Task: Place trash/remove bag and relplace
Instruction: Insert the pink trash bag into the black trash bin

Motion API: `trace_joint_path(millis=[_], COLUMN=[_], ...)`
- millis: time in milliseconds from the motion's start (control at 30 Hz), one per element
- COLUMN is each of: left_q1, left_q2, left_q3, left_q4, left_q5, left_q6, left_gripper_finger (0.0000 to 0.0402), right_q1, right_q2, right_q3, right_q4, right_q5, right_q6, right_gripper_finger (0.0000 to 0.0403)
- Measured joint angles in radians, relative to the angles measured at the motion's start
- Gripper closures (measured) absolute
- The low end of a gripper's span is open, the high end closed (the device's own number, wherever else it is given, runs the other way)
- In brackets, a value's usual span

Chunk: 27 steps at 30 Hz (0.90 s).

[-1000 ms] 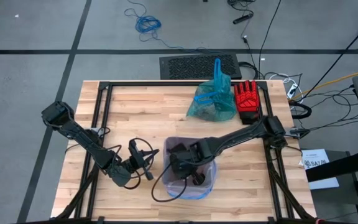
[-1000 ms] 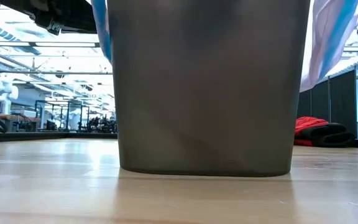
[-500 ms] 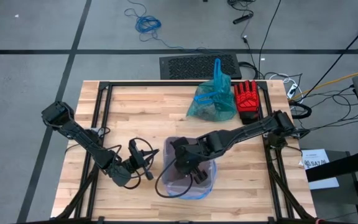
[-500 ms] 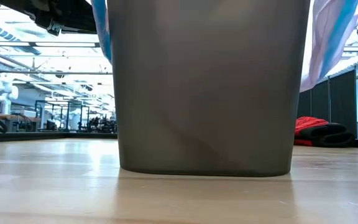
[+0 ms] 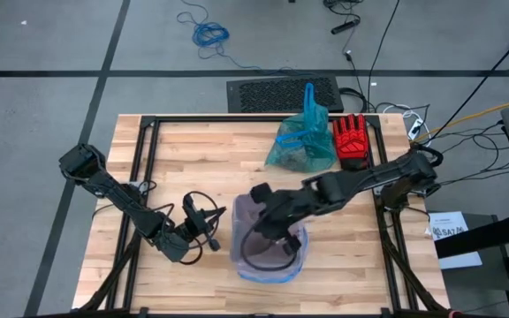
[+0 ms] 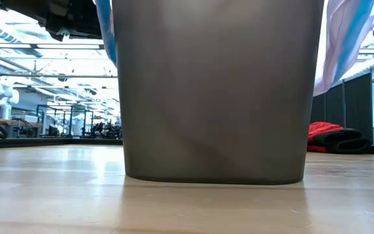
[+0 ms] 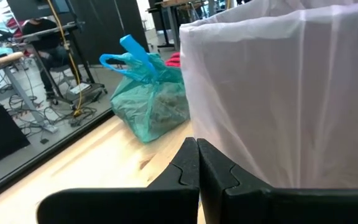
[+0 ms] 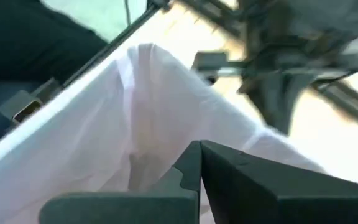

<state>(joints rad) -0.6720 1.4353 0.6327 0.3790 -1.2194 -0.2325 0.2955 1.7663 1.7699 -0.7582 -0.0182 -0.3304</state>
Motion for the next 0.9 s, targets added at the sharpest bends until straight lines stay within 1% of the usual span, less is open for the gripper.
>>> trace_joint_path(millis=[67,200,267,367,433,533,600,700,800,900], left_q1=[0.000,-0.005,-0.015,-0.042,-0.061,-0.092,-0.112,-0.133,-0.140,-0.140], left_q2=[0.000,0.000,-0.005,-0.027,-0.049,-0.076,-0.083,-0.084,-0.075,-0.052], left_q3=[0.000,0.000,0.000,-0.001,-0.001,-0.001,-0.001,-0.001,-0.001,-0.001], left_q4=[-0.001,-0.008,-0.035,-0.100,-0.165,-0.220,-0.227,-0.198,-0.166,-0.144], left_q5=[0.000,-0.001,-0.023,-0.071,-0.076,-0.066,-0.024,0.087,0.167,0.185], left_q6=[-0.002,0.001,0.000,-0.047,-0.098,-0.178,-0.206,-0.230,-0.260,-0.282], left_gripper_finger=[0.0402,0.0402,0.0402,0.0402,0.0402,0.0402,0.0402,0.0402,0.0402,0.0402], right_q1=[0.006,0.048,0.082,0.131,0.161,0.204,0.221,0.253,0.318,0.400], right_q2=[-0.037,-0.130,-0.176,-0.262,-0.327,-0.427,-0.487,-0.575,-0.643,-0.693], right_q3=[0.000,0.000,0.000,-0.060,-0.152,-0.363,-0.516,-0.731,-0.898,-1.003], right_q4=[0.000,-0.067,-0.091,-0.094,-0.056,0.055,0.164,0.307,0.403,0.456], right_q5=[0.035,0.205,0.276,0.317,0.364,0.439,0.442,0.462,0.534,0.655], right_q6=[-0.010,-0.059,-0.045,0.019,0.086,0.176,0.230,0.362,0.524,0.677], right_gripper_finger=[0.0403,0.0403,0.0403,0.0403,0.0403,0.0403,0.0403,0.0403,0.0403,0.0403])
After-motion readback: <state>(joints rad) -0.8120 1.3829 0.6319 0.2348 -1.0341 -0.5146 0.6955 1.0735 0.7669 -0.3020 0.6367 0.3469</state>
